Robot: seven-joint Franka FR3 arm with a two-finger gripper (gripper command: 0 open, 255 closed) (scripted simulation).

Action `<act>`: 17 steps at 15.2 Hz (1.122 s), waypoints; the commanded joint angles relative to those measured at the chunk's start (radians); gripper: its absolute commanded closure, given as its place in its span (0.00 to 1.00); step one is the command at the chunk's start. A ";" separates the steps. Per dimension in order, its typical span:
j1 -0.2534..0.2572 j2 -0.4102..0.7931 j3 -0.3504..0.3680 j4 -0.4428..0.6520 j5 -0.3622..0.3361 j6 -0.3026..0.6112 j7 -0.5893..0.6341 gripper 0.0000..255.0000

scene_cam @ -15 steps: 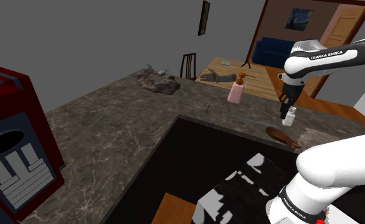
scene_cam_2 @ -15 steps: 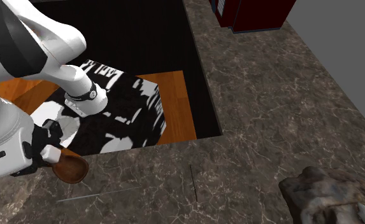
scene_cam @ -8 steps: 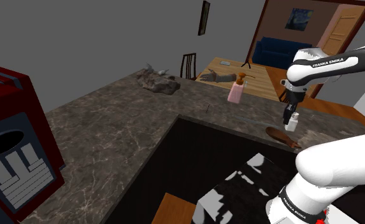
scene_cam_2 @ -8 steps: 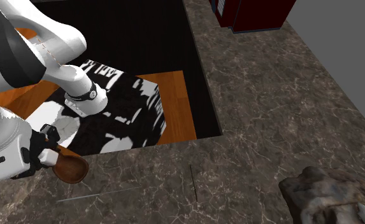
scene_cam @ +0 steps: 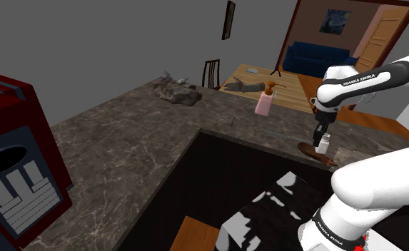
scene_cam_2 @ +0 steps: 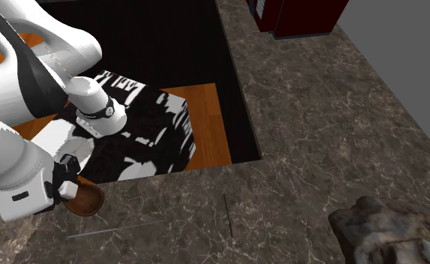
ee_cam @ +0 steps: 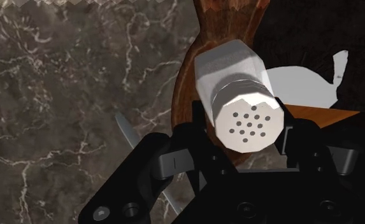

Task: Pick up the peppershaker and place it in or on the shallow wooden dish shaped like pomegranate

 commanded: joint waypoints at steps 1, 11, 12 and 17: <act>-0.002 0.005 -0.003 -0.014 -0.005 0.019 0.004 1.00; -0.002 0.005 -0.003 -0.014 -0.005 0.019 0.004 0.00; -0.002 0.005 -0.003 -0.014 -0.005 0.019 0.004 0.00; 0.014 -0.057 0.041 0.071 0.034 -0.130 -0.003 0.00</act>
